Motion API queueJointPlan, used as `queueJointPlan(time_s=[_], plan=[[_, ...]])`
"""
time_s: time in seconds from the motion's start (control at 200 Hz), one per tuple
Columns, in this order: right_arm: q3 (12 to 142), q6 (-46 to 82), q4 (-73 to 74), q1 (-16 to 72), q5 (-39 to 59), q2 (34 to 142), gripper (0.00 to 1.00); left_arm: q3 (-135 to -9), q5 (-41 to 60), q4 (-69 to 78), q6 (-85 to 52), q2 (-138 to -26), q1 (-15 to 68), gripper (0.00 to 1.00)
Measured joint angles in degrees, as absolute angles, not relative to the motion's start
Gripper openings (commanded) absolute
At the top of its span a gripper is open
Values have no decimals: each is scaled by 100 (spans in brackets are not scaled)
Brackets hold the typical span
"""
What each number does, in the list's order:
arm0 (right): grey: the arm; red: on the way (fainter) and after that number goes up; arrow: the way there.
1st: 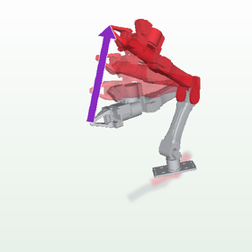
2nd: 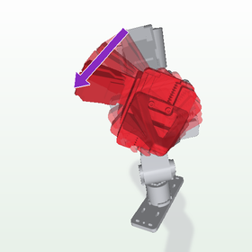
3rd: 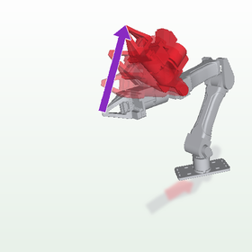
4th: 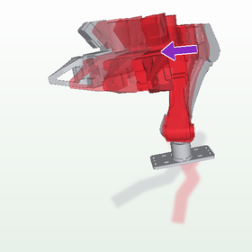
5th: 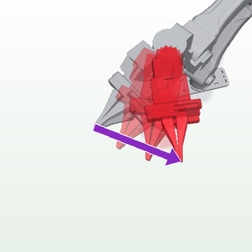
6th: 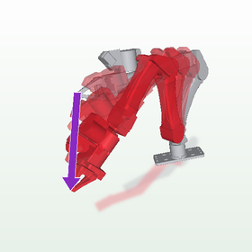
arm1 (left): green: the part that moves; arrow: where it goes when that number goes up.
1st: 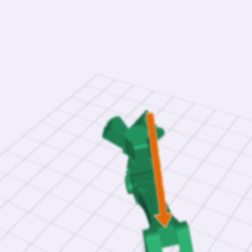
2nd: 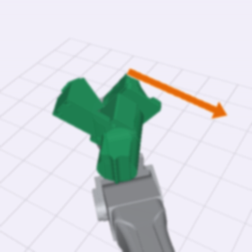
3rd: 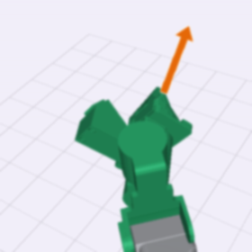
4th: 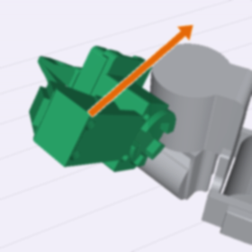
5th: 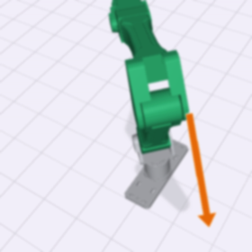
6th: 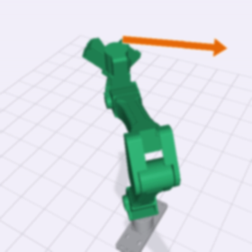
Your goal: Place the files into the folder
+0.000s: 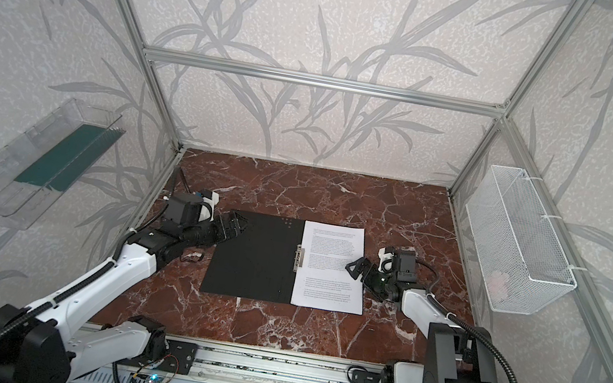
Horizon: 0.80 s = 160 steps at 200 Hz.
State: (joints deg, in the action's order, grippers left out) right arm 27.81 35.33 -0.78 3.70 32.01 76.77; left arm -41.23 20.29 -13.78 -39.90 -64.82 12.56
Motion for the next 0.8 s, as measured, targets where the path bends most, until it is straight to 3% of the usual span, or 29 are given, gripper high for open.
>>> queueJointPlan(time_s=[0.175, 0.515, 0.8], plan=[[2781, 3538, -64, 370, 3271, 7693, 100, -4342, 1988, -1787, -3701, -7358, 913, 99], [2724, 3524, -89, 370, 3288, 7614, 99, -5959, 2335, -2943, -2705, -8965, 257, 99], [2585, 3505, -132, 370, 3267, 7417, 99, -6208, 2742, -3437, -2078, -10027, 25, 97]])
